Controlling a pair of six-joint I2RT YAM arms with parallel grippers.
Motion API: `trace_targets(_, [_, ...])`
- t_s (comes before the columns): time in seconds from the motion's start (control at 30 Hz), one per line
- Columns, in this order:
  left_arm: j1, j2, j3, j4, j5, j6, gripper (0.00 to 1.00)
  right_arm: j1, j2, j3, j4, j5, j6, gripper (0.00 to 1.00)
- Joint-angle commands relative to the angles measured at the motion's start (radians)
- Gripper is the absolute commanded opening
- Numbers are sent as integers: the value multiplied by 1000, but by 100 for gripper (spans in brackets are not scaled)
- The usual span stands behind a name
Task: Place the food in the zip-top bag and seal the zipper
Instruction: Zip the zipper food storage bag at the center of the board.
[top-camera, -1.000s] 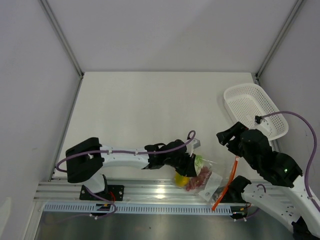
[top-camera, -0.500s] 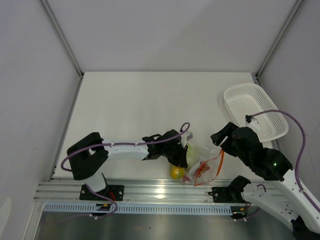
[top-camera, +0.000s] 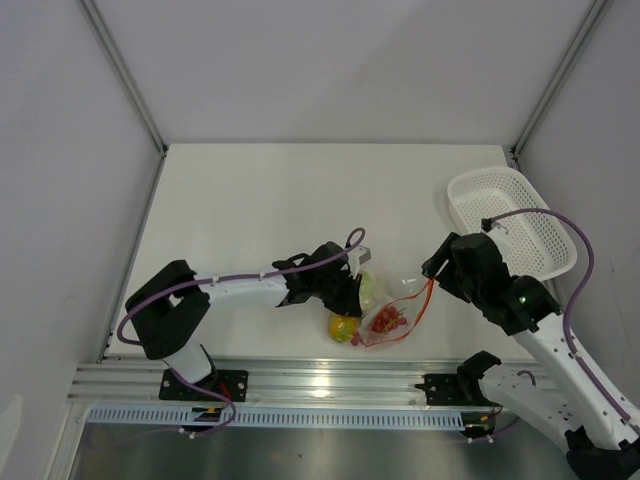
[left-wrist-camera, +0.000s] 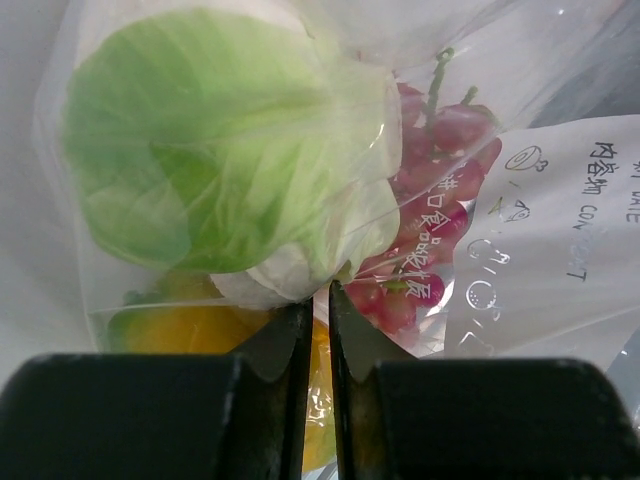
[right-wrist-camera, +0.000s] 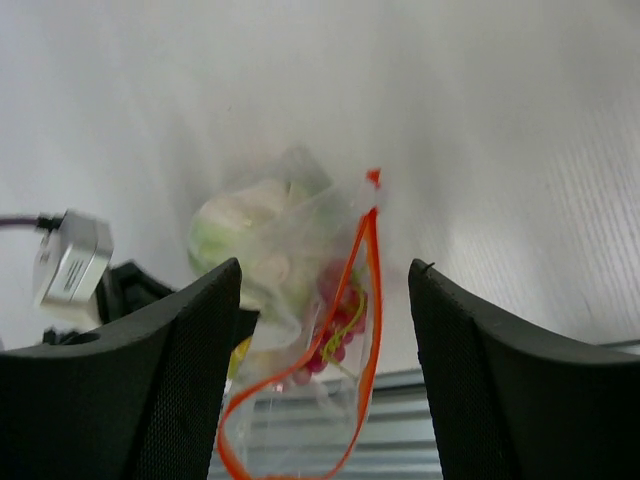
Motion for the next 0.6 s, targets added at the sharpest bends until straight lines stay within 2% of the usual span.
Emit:
trace_targets(0.0, [5, -6, -27, -28, -7, 42, 13, -113, 36, -21, 69, -75, -69, 70])
trace_targets(0.13, [5, -9, -33, -20, -2, 40, 13, -260, 42, -93, 156, -274, -135, 69])
trace_targets(0.2, [5, -12, -33, -17, 2, 42, 12, -303, 46, -108, 181, -301, -146, 68])
trace_targets(0.33, [5, -20, -28, -18, 5, 44, 11, -328, 66, -143, 224, -362, -152, 65])
trace_targets(0.47, [5, -29, -28, -18, 4, 44, 10, -328, 72, -203, 286, -448, -126, 57])
trace_targets(0.57, [5, -38, -30, -17, 7, 42, 9, -328, 83, -223, 314, -451, -114, 51])
